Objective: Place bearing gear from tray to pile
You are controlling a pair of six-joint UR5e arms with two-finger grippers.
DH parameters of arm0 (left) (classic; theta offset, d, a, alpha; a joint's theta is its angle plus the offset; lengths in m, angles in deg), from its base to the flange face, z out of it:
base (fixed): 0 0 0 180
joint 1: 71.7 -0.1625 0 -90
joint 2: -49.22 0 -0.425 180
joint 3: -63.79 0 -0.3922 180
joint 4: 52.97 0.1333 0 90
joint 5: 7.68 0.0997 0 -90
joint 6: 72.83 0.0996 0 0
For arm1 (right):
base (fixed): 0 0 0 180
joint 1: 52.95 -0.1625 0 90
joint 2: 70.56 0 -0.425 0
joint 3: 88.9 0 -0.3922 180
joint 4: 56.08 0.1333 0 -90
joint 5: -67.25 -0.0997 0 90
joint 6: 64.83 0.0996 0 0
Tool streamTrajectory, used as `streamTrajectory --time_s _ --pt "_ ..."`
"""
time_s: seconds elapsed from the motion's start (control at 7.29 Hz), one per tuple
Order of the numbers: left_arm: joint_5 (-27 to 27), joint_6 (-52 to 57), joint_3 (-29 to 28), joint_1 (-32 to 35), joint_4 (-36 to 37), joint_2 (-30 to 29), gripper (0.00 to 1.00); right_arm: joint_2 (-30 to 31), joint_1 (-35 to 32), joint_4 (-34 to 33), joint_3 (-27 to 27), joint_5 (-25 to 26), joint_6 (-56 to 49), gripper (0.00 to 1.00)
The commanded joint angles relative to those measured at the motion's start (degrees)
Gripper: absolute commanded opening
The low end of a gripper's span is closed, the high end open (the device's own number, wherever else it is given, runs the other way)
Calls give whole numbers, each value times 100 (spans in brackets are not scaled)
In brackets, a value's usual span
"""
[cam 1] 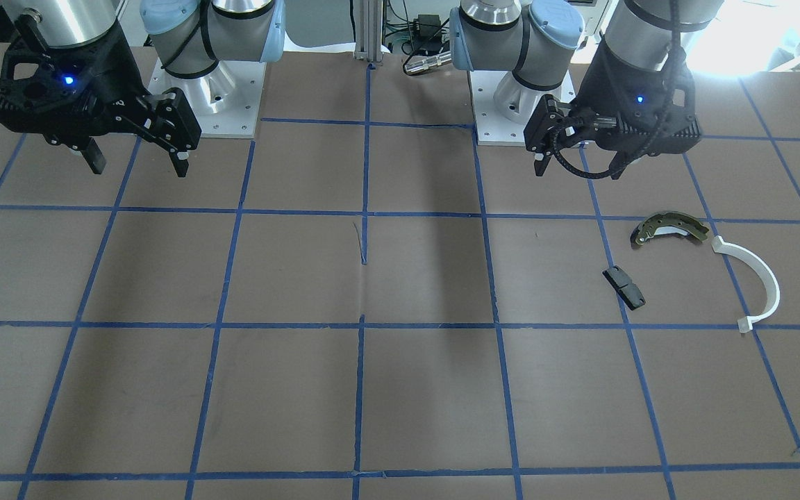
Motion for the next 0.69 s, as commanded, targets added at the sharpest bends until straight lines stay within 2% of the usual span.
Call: streamTrajectory --time_s 0.0,0.27,0.55 --pt "-4 8 6 0 0 -5 100 -23 375 -10 144 59 -538 100" --pt "-4 8 6 0 9 -5 100 47 1410 138 390 -2 -1764 100" --pt "-4 8 6 0 0 -14 100 39 2630 786 628 -11 -2627 100"
